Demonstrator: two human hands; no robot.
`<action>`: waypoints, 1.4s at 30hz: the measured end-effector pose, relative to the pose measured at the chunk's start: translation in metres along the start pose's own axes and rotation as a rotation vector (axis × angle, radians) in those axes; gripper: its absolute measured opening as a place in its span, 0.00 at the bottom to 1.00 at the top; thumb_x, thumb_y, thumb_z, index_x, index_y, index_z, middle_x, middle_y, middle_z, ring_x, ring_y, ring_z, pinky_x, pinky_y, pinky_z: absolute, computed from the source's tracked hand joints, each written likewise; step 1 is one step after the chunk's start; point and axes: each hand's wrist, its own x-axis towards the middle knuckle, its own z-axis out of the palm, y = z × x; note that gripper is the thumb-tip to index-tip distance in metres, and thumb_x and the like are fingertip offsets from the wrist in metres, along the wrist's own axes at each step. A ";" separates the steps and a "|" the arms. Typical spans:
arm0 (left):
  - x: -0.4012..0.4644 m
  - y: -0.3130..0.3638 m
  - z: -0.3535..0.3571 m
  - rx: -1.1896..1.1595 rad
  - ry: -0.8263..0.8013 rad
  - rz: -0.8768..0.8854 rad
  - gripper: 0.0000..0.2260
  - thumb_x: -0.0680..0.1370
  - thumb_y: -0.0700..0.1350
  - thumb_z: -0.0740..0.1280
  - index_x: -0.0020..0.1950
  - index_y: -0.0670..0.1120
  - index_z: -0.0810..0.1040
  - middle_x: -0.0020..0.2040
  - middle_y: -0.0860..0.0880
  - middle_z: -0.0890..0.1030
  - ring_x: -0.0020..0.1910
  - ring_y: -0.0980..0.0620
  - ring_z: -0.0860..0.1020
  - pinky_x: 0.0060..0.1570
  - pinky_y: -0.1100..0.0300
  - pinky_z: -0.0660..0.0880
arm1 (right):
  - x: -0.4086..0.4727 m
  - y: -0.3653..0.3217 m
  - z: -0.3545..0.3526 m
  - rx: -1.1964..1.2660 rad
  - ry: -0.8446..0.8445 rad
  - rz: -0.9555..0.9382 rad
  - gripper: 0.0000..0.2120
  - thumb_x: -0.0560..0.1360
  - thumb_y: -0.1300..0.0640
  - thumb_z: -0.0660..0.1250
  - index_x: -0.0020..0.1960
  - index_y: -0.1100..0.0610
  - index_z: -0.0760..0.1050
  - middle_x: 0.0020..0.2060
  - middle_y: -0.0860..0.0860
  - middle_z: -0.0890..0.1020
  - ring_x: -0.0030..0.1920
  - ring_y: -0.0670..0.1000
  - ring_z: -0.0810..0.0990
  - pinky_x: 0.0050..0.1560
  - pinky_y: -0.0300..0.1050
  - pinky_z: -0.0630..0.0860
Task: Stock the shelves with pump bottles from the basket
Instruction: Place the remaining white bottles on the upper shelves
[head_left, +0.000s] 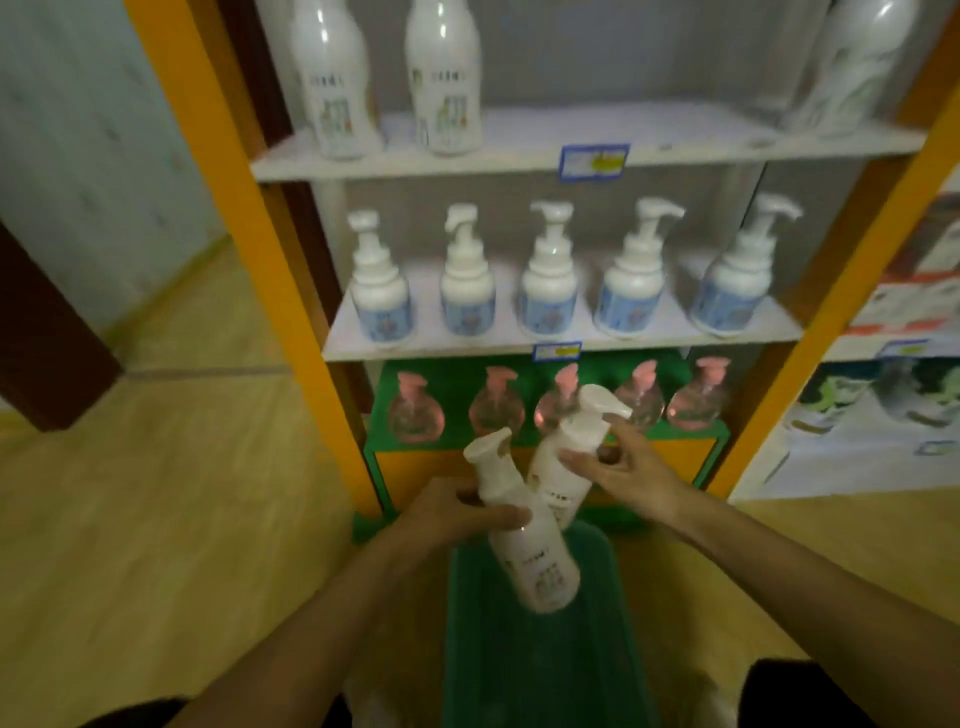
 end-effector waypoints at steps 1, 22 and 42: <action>-0.007 0.016 -0.002 -0.051 -0.009 0.021 0.14 0.70 0.45 0.74 0.55 0.50 0.79 0.55 0.52 0.82 0.55 0.50 0.80 0.58 0.49 0.77 | -0.005 -0.017 0.000 0.060 0.020 -0.041 0.19 0.72 0.57 0.71 0.61 0.50 0.72 0.54 0.51 0.82 0.54 0.48 0.81 0.46 0.41 0.81; 0.019 0.097 -0.011 -0.747 0.125 0.050 0.25 0.68 0.60 0.68 0.58 0.46 0.77 0.46 0.41 0.84 0.44 0.43 0.82 0.44 0.48 0.79 | 0.031 -0.073 0.001 0.566 0.078 0.149 0.31 0.66 0.33 0.67 0.60 0.52 0.77 0.46 0.58 0.84 0.50 0.60 0.83 0.58 0.62 0.75; -0.003 0.122 -0.003 -1.057 0.109 0.080 0.14 0.73 0.51 0.65 0.52 0.43 0.75 0.39 0.43 0.79 0.39 0.45 0.79 0.46 0.48 0.77 | 0.003 -0.103 -0.002 0.428 0.218 0.080 0.34 0.61 0.35 0.72 0.60 0.54 0.77 0.49 0.60 0.84 0.48 0.60 0.84 0.52 0.57 0.80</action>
